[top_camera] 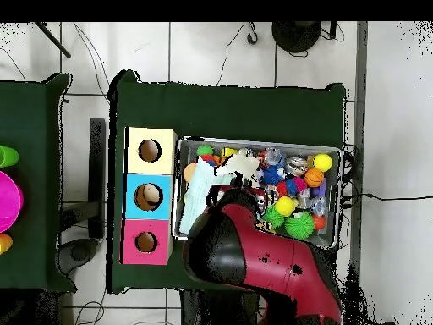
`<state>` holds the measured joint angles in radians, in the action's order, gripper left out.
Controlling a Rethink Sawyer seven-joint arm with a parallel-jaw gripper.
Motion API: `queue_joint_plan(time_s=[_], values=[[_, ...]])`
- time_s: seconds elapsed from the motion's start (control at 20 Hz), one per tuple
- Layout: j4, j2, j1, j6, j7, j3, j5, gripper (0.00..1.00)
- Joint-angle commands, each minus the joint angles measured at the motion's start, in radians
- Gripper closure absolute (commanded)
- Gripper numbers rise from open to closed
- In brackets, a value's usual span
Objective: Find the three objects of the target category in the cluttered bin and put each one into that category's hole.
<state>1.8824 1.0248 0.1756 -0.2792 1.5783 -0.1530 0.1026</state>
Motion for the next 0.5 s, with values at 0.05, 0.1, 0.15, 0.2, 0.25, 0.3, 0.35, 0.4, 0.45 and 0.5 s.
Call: queue_joint_plan(time_s=[0.05, 0.1, 0.15, 0.2, 0.25, 0.3, 0.35, 0.4, 0.45, 0.5], values=[[-0.075, 0.057, 0.008, -0.133, 0.119, 0.002, -0.019, 1.0], [-0.076, 0.06, 0.007, -0.138, 0.12, 0.001, -0.019, 1.0], [-0.077, 0.06, 0.005, -0.138, 0.123, 0.002, -0.019, 1.0], [-0.079, 0.059, 0.006, -0.135, 0.124, 0.002, -0.017, 1.0], [-0.085, 0.058, 0.003, -0.138, 0.125, 0.002, -0.016, 1.0], [-0.086, 0.058, 0.003, -0.143, 0.128, 0.002, -0.02, 1.0], [-0.08, 0.056, 0.002, -0.139, 0.134, 0.004, -0.024, 1.0], [-0.071, 0.051, 0.005, -0.122, 0.14, 0.006, -0.027, 1.0], [-0.067, 0.044, -0.001, -0.108, 0.147, 0.003, -0.025, 1.0], [-0.064, 0.037, -0.006, -0.093, 0.155, 0.001, -0.024, 1.0]])
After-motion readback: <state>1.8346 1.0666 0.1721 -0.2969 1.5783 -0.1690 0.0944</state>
